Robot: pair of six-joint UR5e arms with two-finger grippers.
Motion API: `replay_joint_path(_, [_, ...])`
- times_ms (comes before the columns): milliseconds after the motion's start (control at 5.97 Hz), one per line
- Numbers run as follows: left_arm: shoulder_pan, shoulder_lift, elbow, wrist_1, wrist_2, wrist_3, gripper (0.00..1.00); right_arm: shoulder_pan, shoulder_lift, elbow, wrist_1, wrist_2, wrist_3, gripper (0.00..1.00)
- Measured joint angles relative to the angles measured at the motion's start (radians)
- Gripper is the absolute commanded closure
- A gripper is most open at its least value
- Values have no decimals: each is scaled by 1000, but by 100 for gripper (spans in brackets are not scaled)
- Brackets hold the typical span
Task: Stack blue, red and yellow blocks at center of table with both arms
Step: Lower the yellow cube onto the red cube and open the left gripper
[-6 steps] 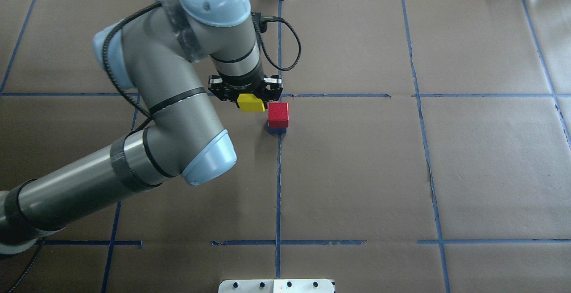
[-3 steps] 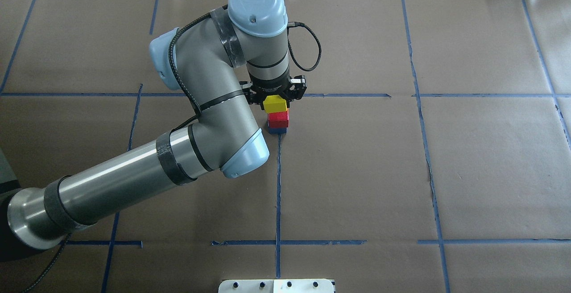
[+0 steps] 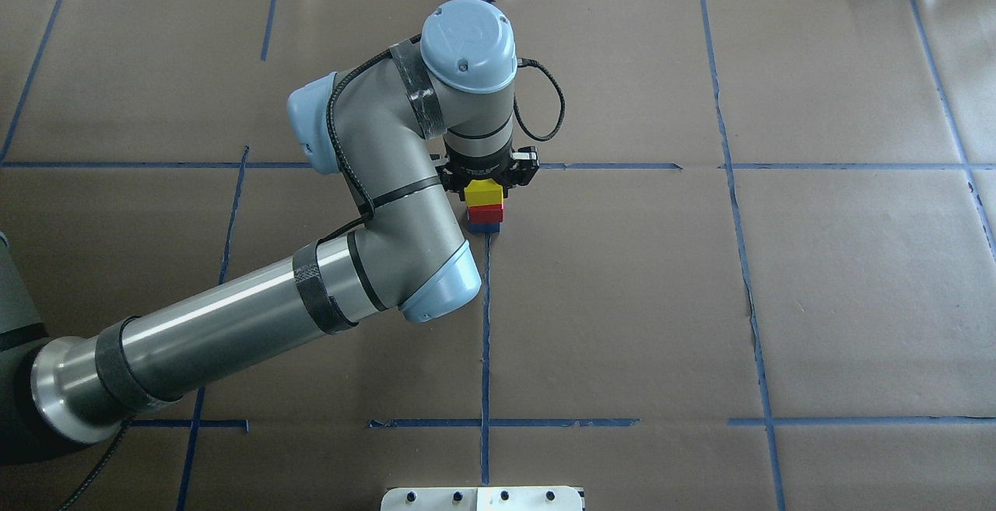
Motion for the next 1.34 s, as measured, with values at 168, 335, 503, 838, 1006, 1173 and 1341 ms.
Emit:
replay_joint_path(168, [1,0,11,-13,1,2,91,0,0,-1,0,0,0,0])
replay_joint_path(335, [1,0,24,-31,1,4,83,0,0,-1,0,0,0,0])
replay_joint_path(503, [1,0,32,-41,1,5,76,0,0,-1,0,0,0,0])
replay_joint_path(838, [1,-1,35,-45,1,5,44,0,0,-2,0,0,0,0])
replay_joint_path(1006, [1,-1,35,-45,1,5,28,0,0,-2,0,0,0,0])
replay_joint_path(1173, [1,-1,35,-46,1,5,8,0,0,-2,0,0,0,0])
replay_joint_path(1341, [1,-1,35,-46,1,5,0,0,0,-2,0,0,0,0])
